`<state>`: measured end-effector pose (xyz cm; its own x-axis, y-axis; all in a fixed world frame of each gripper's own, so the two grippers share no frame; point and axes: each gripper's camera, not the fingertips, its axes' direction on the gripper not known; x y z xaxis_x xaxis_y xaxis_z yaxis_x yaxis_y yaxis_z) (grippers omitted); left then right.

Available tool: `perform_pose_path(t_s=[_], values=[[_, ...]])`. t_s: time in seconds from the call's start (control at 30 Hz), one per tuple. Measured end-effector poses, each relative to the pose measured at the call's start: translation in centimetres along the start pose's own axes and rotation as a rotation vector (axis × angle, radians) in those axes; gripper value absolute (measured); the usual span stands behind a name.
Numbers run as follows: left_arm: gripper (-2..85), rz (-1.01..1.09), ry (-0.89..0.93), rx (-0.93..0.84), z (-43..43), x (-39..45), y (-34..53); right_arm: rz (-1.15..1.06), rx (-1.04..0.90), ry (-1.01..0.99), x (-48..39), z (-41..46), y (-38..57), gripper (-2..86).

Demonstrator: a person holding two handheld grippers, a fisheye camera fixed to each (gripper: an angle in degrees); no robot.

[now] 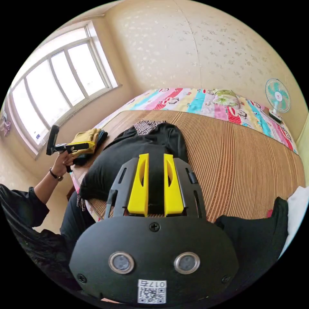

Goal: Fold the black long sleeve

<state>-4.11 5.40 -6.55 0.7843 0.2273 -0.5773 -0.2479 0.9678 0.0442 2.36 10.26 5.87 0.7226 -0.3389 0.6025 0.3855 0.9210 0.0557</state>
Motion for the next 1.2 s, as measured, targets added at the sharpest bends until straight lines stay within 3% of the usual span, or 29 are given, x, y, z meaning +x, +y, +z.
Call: perform_pose_path(t_s=[0.13,0.2,0.3,0.43,0.5,0.6,0.67,0.7,0.8,0.9,0.97,1.0,1.07,1.13,1.2], values=[[9.8,-0.096,-0.082,-0.118,1.5,-2.8,8.0,0.125,-0.217,-0.022,-0.7,8.8,7.5,7.1],[9.4,-0.071,-0.048,-0.129,0.8,-4.2,9.1,0.142,-0.128,-0.024,-1.0,7.6,9.2,5.9],[8.3,-0.102,-0.131,-0.216,-2.0,-7.8,7.6,0.215,-0.246,-0.001,-0.3,6.8,8.5,4.0],[5.3,-0.265,-0.386,-0.026,-9.6,-13.8,5.8,0.153,-0.064,0.02,-0.7,3.6,4.9,7.0],[9.2,-0.314,-0.313,0.085,-12.5,-15.0,5.4,0.114,-0.083,-0.028,-1.0,4.4,3.1,8.1],[9.8,-0.22,-0.026,0.197,-13.1,-13.4,4.6,-0.007,-0.185,-0.192,-3.6,7.2,2.0,9.6],[9.7,-0.111,0.044,0.135,-11.1,-10.8,3.5,-0.096,-0.35,-0.072,-6.0,10.4,3.2,8.7],[9.6,-0.034,0.031,0.072,-9.5,-8.7,2.8,-0.143,-0.295,0.011,-7.1,10.4,4.5,7.7],[9.3,0.068,0.007,0.041,-7.6,-5.0,2.6,0.027,-0.357,0.077,-5.5,8.1,6.3,5.3],[8.6,0.096,0.173,-0.002,-5.1,-3.4,2.4,0.213,-0.456,0.086,-2.3,4.7,8.8,4.3],[7.5,0.081,0.223,-0.14,-1.5,-2.3,2.3,0.277,-0.463,0.115,-0.8,2.7,10.7,4.2],[6.4,0.062,0.216,-0.289,1.5,-1.6,2.8,0.311,-0.473,0.123,0.0,1.8,11.5,4.3],[5.1,0.056,0.232,-0.231,0.6,-1.0,3.7,0.36,-0.522,0.131,0.8,1.1,12.0,4.6],[5.2,0.148,0.193,-0.325,-0.6,0.4,4.0,0.361,-0.602,0.203,0.0,0.5,11.1,5.7],[5.3,0.152,0.188,-0.299,-2.9,-0.1,4.3,0.297,-0.526,0.288,-2.2,-0.8,10.1,6.8]])
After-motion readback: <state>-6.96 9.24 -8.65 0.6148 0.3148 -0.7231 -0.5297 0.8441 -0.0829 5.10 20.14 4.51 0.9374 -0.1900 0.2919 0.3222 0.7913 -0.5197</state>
